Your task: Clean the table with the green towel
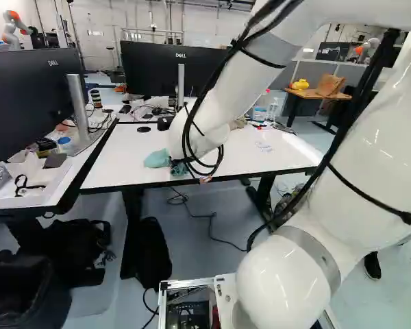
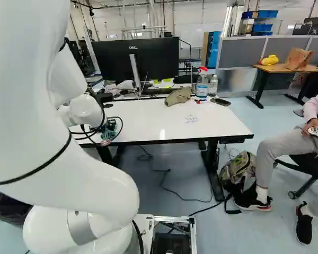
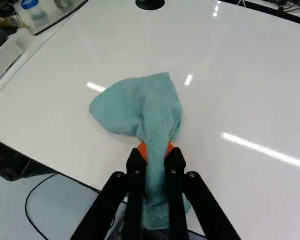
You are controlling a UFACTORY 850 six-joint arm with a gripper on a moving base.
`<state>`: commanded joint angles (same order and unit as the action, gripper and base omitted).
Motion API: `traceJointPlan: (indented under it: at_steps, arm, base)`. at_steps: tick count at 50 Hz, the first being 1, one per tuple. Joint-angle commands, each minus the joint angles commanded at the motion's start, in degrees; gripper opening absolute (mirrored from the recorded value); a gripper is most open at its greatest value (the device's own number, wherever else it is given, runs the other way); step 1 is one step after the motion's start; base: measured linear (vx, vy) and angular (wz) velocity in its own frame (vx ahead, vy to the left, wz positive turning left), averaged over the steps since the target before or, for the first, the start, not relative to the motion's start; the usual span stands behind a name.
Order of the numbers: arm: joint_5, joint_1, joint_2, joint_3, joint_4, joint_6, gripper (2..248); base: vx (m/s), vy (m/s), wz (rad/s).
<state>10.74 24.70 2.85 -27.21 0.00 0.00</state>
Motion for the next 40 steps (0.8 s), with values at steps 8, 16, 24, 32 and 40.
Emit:
traceJointPlan:
  at_steps: [8,16,24,32,40]
  arm:
    - [0.0,-0.8,-2.2,-2.2,0.0,0.0,50]
    - [0.0,-1.5,-4.4,-4.4,0.0,0.0,50]
    - [0.0,-2.1,-6.5,-6.7,0.0,0.0,50]
    - [0.0,-2.3,-8.9,-9.2,0.0,0.0,50]
    - [0.0,-2.0,-11.1,-11.7,0.0,0.0,50]
  base:
    - [0.0,0.0,0.0]
    - [0.0,0.0,0.0]
    - [0.0,0.0,0.0]
    - [0.0,0.0,0.0]
    - [0.0,0.0,0.0]
